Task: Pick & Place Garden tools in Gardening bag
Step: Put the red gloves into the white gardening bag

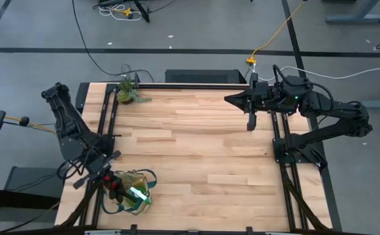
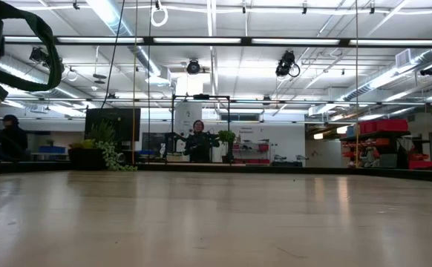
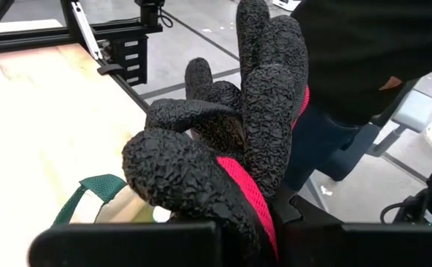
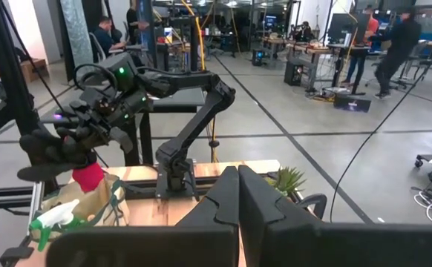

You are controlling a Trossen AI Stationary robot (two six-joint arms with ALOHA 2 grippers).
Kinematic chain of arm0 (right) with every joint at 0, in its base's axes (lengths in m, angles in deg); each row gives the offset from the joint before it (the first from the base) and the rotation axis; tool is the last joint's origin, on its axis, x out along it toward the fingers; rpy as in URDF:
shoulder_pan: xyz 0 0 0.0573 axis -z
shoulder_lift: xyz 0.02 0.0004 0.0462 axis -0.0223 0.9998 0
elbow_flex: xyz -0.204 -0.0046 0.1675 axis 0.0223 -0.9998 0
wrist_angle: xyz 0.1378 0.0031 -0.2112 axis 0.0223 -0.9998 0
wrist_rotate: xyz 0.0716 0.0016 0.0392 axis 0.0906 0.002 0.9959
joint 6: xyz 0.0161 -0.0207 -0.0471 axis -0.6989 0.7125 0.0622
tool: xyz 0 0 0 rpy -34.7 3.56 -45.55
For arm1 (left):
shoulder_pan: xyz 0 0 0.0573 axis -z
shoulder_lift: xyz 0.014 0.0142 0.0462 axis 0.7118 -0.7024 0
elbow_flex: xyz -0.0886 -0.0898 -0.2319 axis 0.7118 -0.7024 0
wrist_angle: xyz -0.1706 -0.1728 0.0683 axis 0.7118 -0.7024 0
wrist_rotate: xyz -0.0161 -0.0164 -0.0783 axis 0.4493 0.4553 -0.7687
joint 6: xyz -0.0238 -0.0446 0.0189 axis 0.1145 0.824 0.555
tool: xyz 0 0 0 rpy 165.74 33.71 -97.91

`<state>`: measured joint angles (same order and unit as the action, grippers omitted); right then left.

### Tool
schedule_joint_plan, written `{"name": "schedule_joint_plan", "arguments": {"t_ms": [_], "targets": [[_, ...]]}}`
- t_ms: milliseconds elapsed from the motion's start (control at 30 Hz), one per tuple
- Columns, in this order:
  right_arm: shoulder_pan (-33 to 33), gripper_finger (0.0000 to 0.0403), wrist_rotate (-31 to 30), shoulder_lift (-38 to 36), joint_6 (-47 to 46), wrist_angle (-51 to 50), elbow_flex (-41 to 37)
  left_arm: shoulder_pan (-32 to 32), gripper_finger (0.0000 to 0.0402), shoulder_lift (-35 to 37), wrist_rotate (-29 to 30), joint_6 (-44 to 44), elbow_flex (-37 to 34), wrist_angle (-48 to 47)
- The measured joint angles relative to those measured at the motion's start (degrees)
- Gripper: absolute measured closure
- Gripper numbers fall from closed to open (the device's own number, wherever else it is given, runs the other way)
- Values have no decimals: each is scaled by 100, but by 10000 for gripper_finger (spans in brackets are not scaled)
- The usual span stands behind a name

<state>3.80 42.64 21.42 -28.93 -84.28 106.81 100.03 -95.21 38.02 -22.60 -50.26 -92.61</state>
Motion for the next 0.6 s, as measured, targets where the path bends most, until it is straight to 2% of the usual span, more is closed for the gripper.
{"name": "schedule_joint_plan", "arguments": {"t_ms": [233,433,600], "targets": [[0,403,0,0,2,2,0,116,372,1,209,12,-8,-98],[0,403,0,0,2,2,0,149,372,89,222,128,-456,260],[0,403,-4,0,2,4,0,149,372,128,385,102,-545,313]]}}
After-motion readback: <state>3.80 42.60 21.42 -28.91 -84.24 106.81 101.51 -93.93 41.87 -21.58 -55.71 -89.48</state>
